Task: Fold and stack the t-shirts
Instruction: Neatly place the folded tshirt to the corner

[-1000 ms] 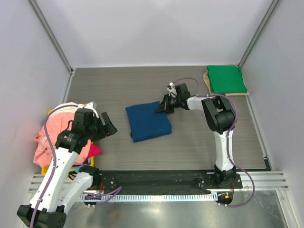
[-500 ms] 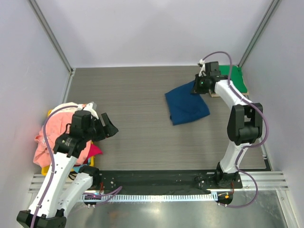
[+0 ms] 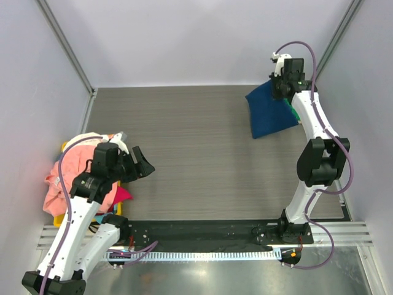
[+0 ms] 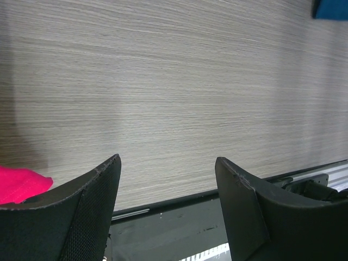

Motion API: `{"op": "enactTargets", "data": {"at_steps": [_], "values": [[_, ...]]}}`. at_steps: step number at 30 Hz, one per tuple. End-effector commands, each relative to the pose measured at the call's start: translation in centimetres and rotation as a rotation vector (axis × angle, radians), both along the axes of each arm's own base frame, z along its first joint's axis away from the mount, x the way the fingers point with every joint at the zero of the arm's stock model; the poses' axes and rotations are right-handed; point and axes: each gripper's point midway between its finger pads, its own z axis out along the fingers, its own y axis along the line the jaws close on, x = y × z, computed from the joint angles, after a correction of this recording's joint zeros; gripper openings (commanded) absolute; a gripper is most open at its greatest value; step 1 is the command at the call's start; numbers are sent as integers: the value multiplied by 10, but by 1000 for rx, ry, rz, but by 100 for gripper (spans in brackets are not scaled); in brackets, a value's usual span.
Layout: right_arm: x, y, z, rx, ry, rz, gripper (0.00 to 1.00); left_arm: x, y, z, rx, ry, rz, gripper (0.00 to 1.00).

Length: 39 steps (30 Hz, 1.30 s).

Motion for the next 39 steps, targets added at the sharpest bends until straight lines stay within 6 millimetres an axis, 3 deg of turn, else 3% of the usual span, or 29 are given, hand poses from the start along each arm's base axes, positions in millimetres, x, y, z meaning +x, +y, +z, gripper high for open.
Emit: {"op": "enactTargets", "data": {"at_steps": [1, 4, 9, 18, 23, 29, 31, 33, 34, 36, 37, 39], "values": [[21, -10, 67, -82, -174, 31, 1, 5, -6, 5, -14, -38, -37, 71], [26, -24, 82, -109, -193, 37, 1, 5, -6, 5, -17, -36, -38, 71], [32, -21, 108, -126, -232, 91, 1, 5, -6, 2, -14, -25, -37, 70], [32, -40, 117, -133, -239, 104, 1, 6, -9, -2, -16, -1, -46, 70], [38, -51, 109, -148, -223, 102, 1, 7, -10, -5, -18, 13, -54, 69], [60, -76, 97, -161, -221, 84, 1, 7, -11, -12, -13, 47, -54, 68], [71, -88, 78, -162, -195, 80, 1, 8, -11, -13, -12, 49, -58, 68], [79, -100, 73, -175, -200, 65, 1, 8, -11, -14, -8, 55, -52, 68], [86, -106, 53, -175, -171, 65, 1, 9, -10, -14, -7, 55, -51, 67], [94, -125, 41, -183, -171, 42, 1, 8, -10, -15, -5, 61, -51, 67], [101, -132, 24, -186, -152, 31, 1, 8, -10, -16, -4, 65, -51, 67], [110, -152, 24, -211, -180, -14, 1, 8, -11, -17, -2, 68, -53, 67]]}}
